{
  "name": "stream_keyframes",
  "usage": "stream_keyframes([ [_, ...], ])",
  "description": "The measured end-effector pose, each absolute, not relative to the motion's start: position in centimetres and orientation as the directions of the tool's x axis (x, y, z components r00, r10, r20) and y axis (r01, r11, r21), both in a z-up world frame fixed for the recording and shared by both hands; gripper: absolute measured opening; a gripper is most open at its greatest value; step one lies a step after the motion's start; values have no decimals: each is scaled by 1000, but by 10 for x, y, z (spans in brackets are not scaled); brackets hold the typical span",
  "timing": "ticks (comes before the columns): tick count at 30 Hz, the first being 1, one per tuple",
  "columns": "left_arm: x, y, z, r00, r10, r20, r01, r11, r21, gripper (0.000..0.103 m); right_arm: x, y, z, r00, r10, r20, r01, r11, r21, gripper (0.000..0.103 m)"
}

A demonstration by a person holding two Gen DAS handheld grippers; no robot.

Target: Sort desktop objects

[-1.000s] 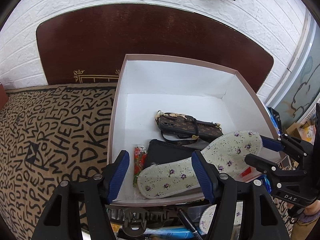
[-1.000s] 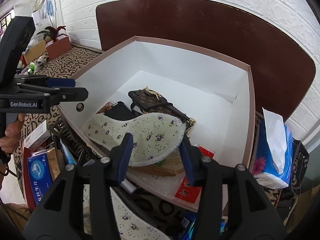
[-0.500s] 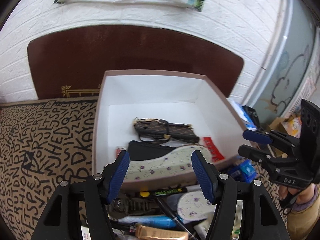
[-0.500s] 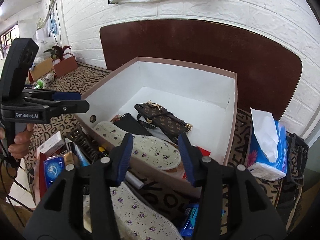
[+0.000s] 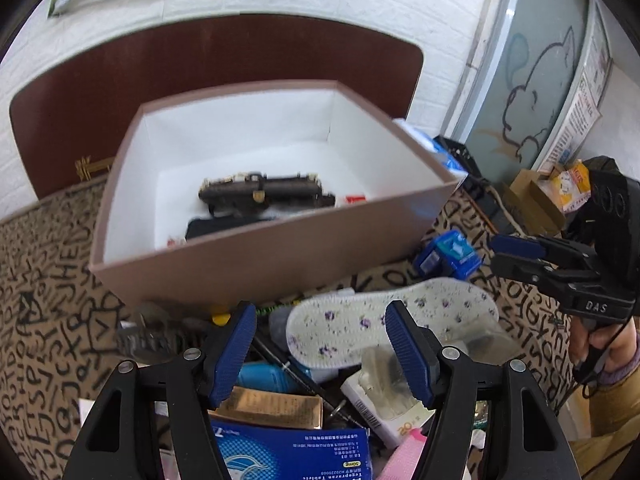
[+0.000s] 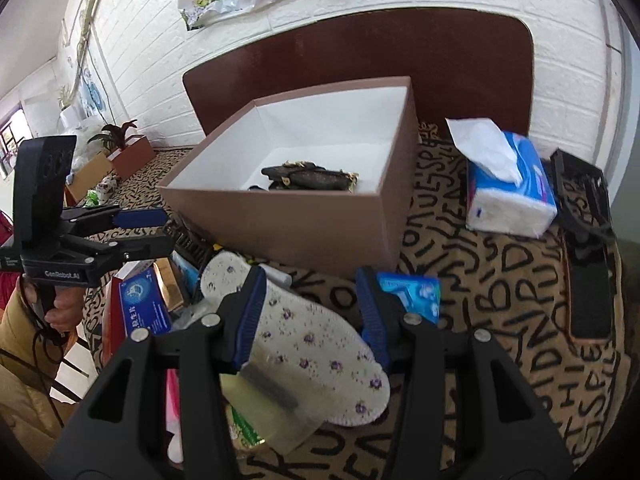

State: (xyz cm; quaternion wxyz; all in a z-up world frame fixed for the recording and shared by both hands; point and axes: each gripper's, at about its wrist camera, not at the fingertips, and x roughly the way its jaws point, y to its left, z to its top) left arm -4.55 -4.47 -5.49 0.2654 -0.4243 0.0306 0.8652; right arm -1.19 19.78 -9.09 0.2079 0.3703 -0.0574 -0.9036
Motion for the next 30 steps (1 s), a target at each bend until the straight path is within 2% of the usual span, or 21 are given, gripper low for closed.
stream_keyframes([
  [7,-46,-39,-68,-483,403,-778,-457,-873,-168,68,-5,226,-123,-609,-367,-703,213,-930,300,49],
  [12,-48,-35,-77,-462,390,-797,-450,-877,-168,68,4,230,-142,-577,-390,-717,173,-917,359,49],
  [27,-55,-31,-93,-413,374,-831,-448,-877,-172,68,9,237,-165,-530,-488,-693,128,-854,504,49],
  [29,-57,-31,-96,-405,375,-834,-446,-877,-177,68,11,234,-163,-535,-485,-692,137,-858,495,45],
  [30,-57,-31,-96,-403,374,-835,-445,-877,-179,68,11,233,-162,-537,-481,-693,146,-862,486,37],
])
